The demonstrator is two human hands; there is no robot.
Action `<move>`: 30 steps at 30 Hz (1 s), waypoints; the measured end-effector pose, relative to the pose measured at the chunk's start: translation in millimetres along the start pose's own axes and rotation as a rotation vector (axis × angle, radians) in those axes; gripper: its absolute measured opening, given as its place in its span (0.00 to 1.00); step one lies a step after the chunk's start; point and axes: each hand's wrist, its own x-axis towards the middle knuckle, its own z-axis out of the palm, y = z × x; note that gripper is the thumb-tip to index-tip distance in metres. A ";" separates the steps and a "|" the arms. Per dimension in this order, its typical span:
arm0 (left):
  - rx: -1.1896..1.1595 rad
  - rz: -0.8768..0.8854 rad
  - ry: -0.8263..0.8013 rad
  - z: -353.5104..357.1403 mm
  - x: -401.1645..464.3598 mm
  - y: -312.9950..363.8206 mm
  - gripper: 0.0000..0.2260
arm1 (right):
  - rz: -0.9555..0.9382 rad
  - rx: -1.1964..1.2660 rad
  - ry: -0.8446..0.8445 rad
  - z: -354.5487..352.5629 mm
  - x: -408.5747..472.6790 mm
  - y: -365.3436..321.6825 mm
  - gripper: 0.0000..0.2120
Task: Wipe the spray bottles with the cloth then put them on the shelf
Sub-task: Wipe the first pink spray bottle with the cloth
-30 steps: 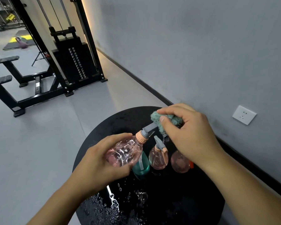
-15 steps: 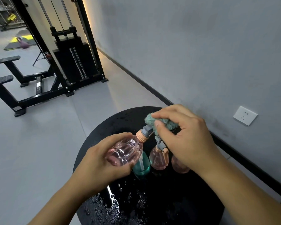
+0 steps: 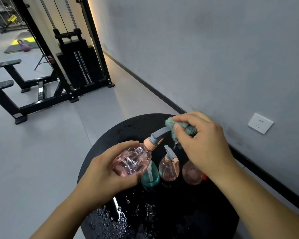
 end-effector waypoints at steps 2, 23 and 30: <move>-0.011 0.004 0.002 -0.4 0.2 1.5 0.33 | 0.033 -0.003 0.039 -0.2 1.9 4.6 0.08; -0.062 -0.019 0.002 -1.7 -0.6 2.6 0.33 | -0.022 0.026 0.024 3.0 -0.5 3.2 0.08; -0.064 -0.031 -0.004 1.3 0.6 2.5 0.33 | -0.027 0.085 0.014 4.9 -4.6 -0.7 0.08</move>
